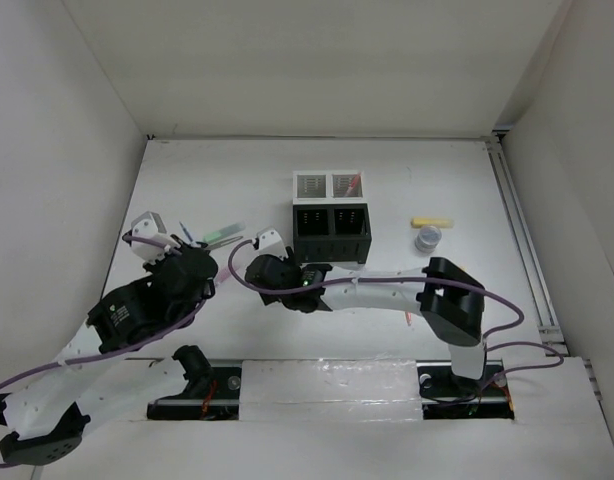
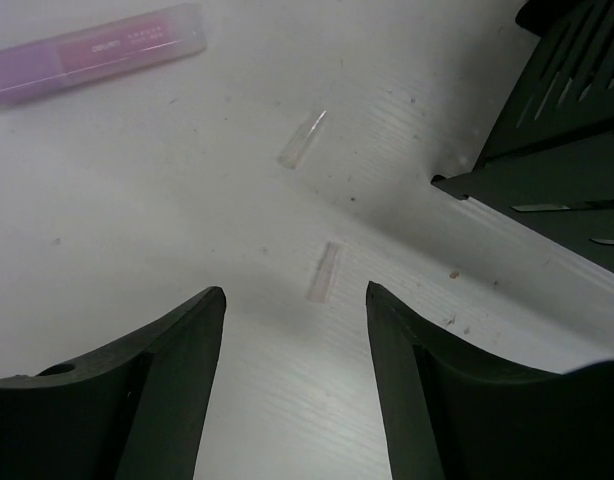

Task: Sort the stationery into containers
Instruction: Close the pen cap on the pen.

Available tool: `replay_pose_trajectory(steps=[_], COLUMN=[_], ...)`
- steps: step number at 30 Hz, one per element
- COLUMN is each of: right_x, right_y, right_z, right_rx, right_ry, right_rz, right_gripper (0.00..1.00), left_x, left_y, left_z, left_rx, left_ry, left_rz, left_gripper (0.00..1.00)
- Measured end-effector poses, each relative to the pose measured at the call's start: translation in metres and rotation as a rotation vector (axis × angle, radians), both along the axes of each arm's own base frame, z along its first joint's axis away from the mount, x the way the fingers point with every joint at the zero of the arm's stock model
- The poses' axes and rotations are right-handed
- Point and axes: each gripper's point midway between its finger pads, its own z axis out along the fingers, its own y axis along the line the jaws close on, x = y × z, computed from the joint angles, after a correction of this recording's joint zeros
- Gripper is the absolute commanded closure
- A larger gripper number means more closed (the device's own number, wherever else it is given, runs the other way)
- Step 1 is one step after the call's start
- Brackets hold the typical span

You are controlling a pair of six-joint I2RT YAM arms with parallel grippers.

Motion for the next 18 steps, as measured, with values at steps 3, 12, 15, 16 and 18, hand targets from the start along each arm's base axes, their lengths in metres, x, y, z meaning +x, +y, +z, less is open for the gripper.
replay_pose_trajectory(steps=[3,12,15,16,18], right_x=[0.006,0.018,0.016,0.016,0.016], right_y=[-0.004,-0.008,-0.009,-0.009,-0.01], right_z=[-0.009,-0.029,-0.04,-0.042,-0.043], right_rx=[-0.015,-0.031,-0.047,-0.049,-0.048], right_ry=[0.011,0.035,0.048,0.052,0.058], right_rz=[-0.019,-0.068,-0.077,-0.08,-0.09], right_gripper=[0.37,0.4,0.43,0.43,0.45], left_x=[-0.001,0.001,0.002,0.003,0.003], left_y=[0.002,-0.001,-0.002,-0.003,-0.004], left_z=[0.003,0.005,0.007,0.007,0.008], left_rx=[-0.016,-0.015,-0.014,-0.015,-0.016], left_ry=[-0.018,-0.041,-0.045,-0.047,-0.05], left_rz=[0.002,-0.02,-0.026,-0.029,-0.033], left_gripper=[1.0,1.0,1.0,1.0,1.0])
